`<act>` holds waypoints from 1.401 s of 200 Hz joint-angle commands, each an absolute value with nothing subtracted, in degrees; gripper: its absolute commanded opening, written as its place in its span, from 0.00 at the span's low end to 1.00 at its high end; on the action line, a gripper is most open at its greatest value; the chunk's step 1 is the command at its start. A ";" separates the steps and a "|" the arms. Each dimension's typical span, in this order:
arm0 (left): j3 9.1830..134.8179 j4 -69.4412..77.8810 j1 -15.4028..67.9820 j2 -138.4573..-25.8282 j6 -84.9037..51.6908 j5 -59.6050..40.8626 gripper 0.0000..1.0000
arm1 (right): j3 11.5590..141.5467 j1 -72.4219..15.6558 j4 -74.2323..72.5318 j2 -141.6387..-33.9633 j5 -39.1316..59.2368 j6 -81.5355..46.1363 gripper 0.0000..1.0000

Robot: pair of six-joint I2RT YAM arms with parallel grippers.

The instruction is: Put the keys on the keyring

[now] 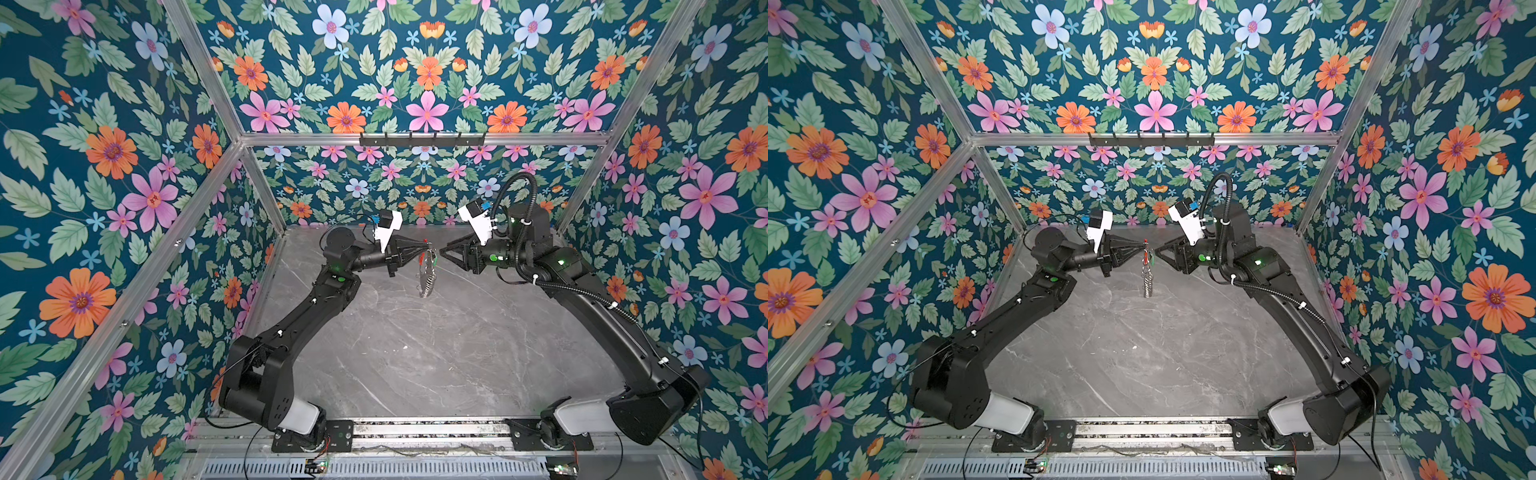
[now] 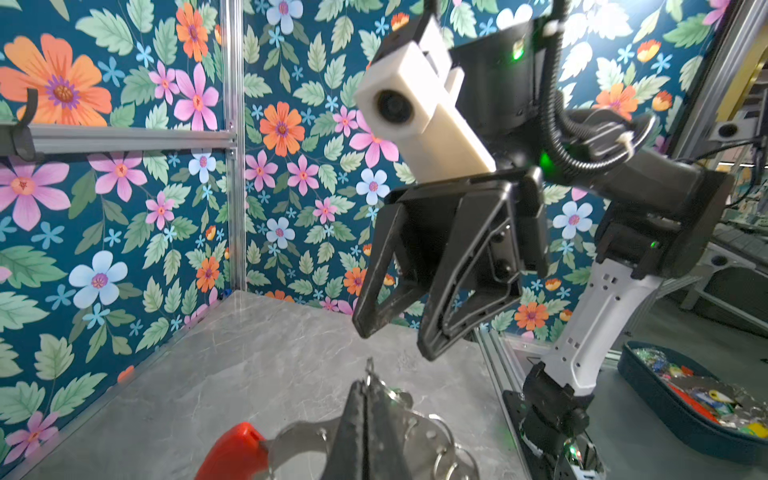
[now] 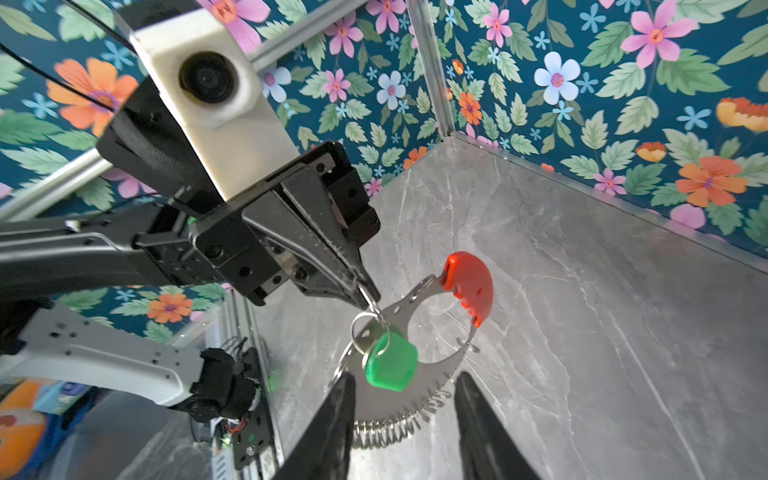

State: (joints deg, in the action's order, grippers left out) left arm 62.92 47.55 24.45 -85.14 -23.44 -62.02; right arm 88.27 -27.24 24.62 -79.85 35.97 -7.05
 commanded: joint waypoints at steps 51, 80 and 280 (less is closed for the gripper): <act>61.86 73.33 24.43 -86.67 -40.32 -57.30 0.00 | 89.21 -26.89 11.28 -81.35 47.02 -17.21 0.29; 61.50 78.09 24.44 -87.24 -43.50 -55.56 0.00 | 88.71 -26.87 8.72 -81.74 48.72 -19.15 0.22; 63.27 90.32 25.75 -92.74 -51.32 -51.26 0.00 | 88.51 -27.94 4.48 -84.61 52.72 -23.20 0.00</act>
State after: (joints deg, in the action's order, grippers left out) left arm 62.61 86.48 25.56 -92.49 -50.63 -52.40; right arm 88.60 -27.55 6.20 -84.25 51.88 -22.37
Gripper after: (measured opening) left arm 0.050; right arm 0.055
